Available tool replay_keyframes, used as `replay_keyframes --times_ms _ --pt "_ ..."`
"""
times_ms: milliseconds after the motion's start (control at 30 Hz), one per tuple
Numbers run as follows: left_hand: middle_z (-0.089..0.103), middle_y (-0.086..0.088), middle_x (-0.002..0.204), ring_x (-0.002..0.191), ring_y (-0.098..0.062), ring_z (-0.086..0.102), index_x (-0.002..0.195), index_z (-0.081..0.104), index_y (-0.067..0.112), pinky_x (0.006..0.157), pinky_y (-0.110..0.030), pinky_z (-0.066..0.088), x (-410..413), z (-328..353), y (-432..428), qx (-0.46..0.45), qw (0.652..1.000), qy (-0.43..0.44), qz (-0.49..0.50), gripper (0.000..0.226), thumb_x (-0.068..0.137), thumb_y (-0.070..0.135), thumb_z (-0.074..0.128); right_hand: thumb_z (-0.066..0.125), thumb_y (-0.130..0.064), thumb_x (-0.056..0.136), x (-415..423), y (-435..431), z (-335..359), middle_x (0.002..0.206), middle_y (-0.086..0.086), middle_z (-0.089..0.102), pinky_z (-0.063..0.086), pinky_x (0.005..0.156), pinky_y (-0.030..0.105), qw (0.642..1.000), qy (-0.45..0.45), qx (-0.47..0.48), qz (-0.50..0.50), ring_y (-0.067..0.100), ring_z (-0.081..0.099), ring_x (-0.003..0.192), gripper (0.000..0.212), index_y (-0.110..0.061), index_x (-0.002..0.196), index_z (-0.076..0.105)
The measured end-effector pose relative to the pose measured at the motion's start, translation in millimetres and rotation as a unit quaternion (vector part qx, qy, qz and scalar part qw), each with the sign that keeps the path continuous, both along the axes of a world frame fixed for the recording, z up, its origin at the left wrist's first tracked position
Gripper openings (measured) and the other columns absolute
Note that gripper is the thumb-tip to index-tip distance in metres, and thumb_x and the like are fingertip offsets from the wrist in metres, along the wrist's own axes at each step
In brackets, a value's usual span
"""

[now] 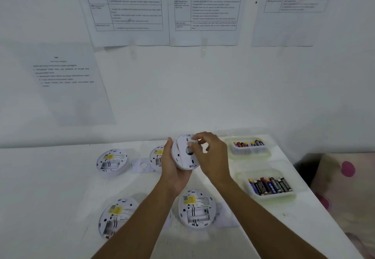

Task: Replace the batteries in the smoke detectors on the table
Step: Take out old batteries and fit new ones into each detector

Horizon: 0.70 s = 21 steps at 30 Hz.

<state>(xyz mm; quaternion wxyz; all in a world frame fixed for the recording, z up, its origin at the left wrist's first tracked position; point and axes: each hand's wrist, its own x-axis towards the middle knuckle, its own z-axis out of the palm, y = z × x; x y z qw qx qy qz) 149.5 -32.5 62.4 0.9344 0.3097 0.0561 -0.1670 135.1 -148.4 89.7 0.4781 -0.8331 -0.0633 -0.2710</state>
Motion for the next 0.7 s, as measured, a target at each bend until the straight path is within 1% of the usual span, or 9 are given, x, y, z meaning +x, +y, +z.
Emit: replay_keyframes --times_ms 33,100,167,233,300,367,500,600,700 --pt "0.055 -0.018 0.134 0.122 -0.03 0.051 0.14 0.051 0.008 0.11 -0.043 0.034 -1 0 1 0.001 1.0 0.002 0.006 0.068 0.092 0.057 0.047 0.068 -0.026 0.085 -3 2 -5 0.098 -0.014 0.066 0.045 0.077 0.02 0.999 -0.016 -0.039 -0.012 0.003 0.058 0.093 0.008 -0.024 0.092 0.07" --pt "0.057 -0.016 0.133 0.119 -0.028 0.054 0.14 0.052 0.009 0.106 -0.039 0.039 -3 0 3 0.0 1.0 0.008 0.005 0.069 0.092 0.058 0.046 0.064 -0.033 0.087 -10 6 -12 0.109 -0.012 0.064 0.046 0.088 0.023 0.997 -0.014 -0.072 -0.017 0.006 0.054 0.105 0.018 -0.024 0.101 0.072" --pt "0.058 -0.013 0.137 0.126 -0.027 0.054 0.137 0.055 0.009 0.112 -0.04 0.037 -4 -2 6 0.014 1.0 0.01 0.003 0.073 0.086 0.061 0.051 0.064 -0.044 0.085 -19 9 -14 0.119 -0.012 0.062 0.043 0.095 0.021 0.997 0.016 -0.074 -0.003 0.005 0.052 0.112 0.033 -0.025 0.111 0.071" --pt "0.058 -0.015 0.136 0.132 -0.029 0.05 0.133 0.059 0.008 0.117 -0.042 0.031 -5 -4 8 0.015 1.0 0.01 -0.001 0.075 0.081 0.063 0.057 0.066 -0.048 0.08 -24 11 -14 0.125 -0.012 0.059 0.039 0.096 0.018 0.996 0.035 -0.083 0.008 0.005 0.05 0.115 0.043 -0.026 0.116 0.069" --pt "0.06 -0.016 0.135 0.132 -0.031 0.05 0.13 0.062 0.008 0.118 -0.044 0.03 -5 -6 9 0.014 1.0 0.009 0.005 0.073 0.081 0.062 0.057 0.068 -0.044 0.08 -26 12 -12 0.128 -0.011 0.057 0.038 0.097 0.018 0.995 0.041 -0.089 0.01 0.007 0.051 0.117 0.043 -0.026 0.118 0.067" --pt "0.058 -0.015 0.137 0.13 -0.03 0.052 0.131 0.061 0.01 0.118 -0.044 0.03 -6 -7 8 0.012 1.0 0.008 0.008 0.072 0.082 0.061 0.056 0.07 -0.042 0.08 -26 13 -11 0.129 -0.011 0.056 0.041 0.099 0.021 0.995 0.045 -0.089 0.012 0.007 0.051 0.118 0.041 -0.027 0.118 0.067" --pt "0.054 -0.016 0.141 0.128 -0.03 0.052 0.134 0.059 0.01 0.117 -0.043 0.031 -9 -4 9 0.013 1.0 0.003 0.008 0.074 0.081 0.063 0.055 0.07 -0.042 0.082 -27 16 -11 0.129 -0.009 0.056 0.044 0.1 0.025 0.994 0.048 -0.093 0.01 0.008 0.051 0.118 0.039 -0.027 0.118 0.068" --pt "0.057 -0.016 0.138 0.131 -0.031 0.051 0.132 0.06 0.011 0.116 -0.044 0.034 -11 -2 9 0.018 1.0 0.006 0.017 0.073 0.083 0.064 0.053 0.069 -0.041 0.084 -28 20 -10 0.127 -0.007 0.057 0.042 0.098 0.024 0.993 0.05 -0.104 0.001 0.01 0.052 0.116 0.037 -0.024 0.117 0.069" --pt "0.061 -0.015 0.132 0.124 -0.029 0.056 0.13 0.063 0.012 0.113 -0.044 0.038 -14 -4 8 0.03 0.999 0.006 0.03 0.069 0.088 0.065 0.049 0.068 -0.044 0.083 -30 26 -9 0.122 -0.007 0.061 0.046 0.095 0.024 0.994 0.065 -0.085 -0.022 0.01 0.056 0.11 0.037 -0.026 0.115 0.07"
